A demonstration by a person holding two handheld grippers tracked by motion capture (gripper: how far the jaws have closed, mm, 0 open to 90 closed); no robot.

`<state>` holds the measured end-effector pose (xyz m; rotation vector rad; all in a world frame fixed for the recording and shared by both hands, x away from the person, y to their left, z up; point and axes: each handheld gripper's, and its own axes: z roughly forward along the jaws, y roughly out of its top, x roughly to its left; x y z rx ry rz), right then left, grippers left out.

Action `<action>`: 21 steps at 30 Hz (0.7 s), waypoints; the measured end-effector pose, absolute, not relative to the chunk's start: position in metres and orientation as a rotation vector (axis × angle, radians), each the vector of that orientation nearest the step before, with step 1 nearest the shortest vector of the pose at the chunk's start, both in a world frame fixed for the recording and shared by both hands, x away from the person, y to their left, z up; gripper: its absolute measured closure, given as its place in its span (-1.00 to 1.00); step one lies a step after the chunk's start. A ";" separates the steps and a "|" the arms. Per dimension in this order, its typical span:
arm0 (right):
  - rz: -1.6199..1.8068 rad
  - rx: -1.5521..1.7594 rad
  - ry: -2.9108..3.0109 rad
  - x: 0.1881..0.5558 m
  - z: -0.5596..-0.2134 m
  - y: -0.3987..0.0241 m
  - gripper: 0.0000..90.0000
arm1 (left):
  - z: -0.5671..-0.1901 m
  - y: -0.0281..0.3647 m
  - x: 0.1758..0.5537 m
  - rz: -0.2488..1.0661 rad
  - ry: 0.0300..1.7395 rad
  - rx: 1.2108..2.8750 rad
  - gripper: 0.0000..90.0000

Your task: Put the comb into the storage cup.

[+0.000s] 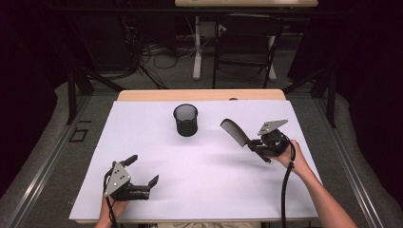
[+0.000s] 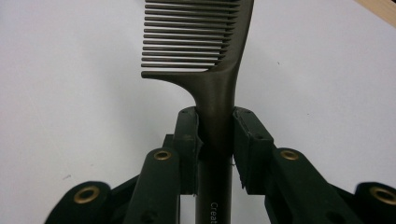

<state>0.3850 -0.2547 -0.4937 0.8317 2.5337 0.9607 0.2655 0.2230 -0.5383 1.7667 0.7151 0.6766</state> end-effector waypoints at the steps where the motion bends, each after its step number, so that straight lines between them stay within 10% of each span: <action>1: 0.982 0.834 2.514 0.384 -0.494 -0.254 0.62 | -0.538 0.223 0.265 0.676 0.714 1.767 -1.00; 21: 1.113 0.850 2.405 0.380 -0.501 -0.248 0.62 | -0.538 0.223 0.265 0.681 0.713 1.770 -1.00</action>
